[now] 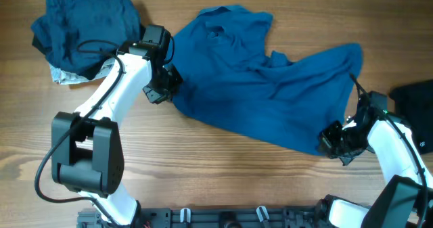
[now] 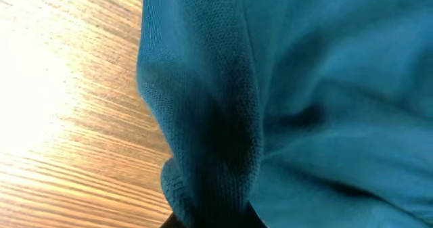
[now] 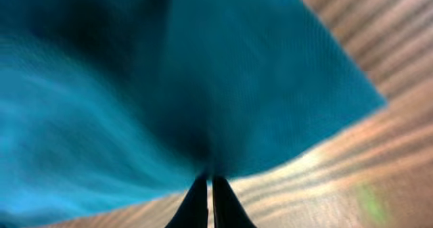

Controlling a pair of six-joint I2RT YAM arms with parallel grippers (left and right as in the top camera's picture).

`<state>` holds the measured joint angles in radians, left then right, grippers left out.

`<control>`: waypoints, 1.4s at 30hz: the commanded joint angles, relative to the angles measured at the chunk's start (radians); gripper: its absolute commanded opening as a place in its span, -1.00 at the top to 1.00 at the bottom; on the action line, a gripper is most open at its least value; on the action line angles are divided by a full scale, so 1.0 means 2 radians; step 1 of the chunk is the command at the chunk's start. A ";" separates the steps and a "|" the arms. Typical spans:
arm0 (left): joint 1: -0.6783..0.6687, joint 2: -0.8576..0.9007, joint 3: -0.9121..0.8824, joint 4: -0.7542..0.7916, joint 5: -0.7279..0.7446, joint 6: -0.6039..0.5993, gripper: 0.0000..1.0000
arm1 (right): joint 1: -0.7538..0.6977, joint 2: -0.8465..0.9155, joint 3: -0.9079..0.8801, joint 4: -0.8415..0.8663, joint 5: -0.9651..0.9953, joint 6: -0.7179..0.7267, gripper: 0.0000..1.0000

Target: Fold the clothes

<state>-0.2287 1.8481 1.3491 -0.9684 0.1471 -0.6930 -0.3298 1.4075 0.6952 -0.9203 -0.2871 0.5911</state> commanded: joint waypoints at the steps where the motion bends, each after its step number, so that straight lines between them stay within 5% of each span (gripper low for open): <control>1: -0.002 -0.007 -0.002 0.004 -0.002 0.006 0.87 | 0.003 -0.002 0.001 0.024 0.002 0.011 0.91; 4: -0.002 -0.007 -0.002 0.004 -0.002 0.006 0.87 | 0.003 -0.002 0.002 0.025 0.025 0.011 0.78; 5: -0.002 -0.007 -0.002 0.004 -0.002 0.006 0.87 | 0.003 -0.002 0.003 0.022 0.049 0.010 0.21; 6: -0.002 -0.007 -0.002 0.004 -0.002 0.006 0.85 | 0.003 -0.002 0.003 0.021 0.071 0.011 -0.13; 11: -0.002 -0.007 -0.002 0.004 -0.003 0.006 0.82 | 0.002 -0.002 0.021 0.018 0.080 -0.049 -0.31; 14: -0.002 -0.007 -0.002 0.004 -0.003 0.006 0.81 | 0.002 -0.002 0.038 -0.006 0.111 -0.063 -0.92; 15: -0.002 -0.007 -0.002 0.004 -0.003 0.006 0.81 | 0.002 -0.001 0.037 -0.008 0.114 -0.069 -0.94; 24: -0.002 -0.007 -0.002 0.007 -0.003 0.006 0.82 | 0.002 0.001 0.000 0.055 0.074 -0.058 -0.77; 28: -0.002 -0.007 -0.002 0.006 -0.003 0.006 0.84 | 0.002 0.001 -0.029 0.098 0.069 -0.035 -0.14; 31: -0.002 -0.007 -0.002 0.004 -0.003 0.006 0.84 | 0.002 0.001 -0.030 0.099 0.066 -0.018 0.62; 33: -0.002 -0.007 -0.002 0.004 -0.003 0.006 0.86 | 0.002 0.001 -0.030 0.102 0.066 -0.003 0.91; 42: -0.002 -0.026 0.027 0.012 0.041 0.006 0.92 | 0.002 -0.001 0.109 0.071 0.042 -0.012 0.91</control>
<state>-0.2283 1.8473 1.3518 -0.9524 0.1673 -0.6930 -0.3298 1.4086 0.7742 -0.7628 -0.1776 0.5640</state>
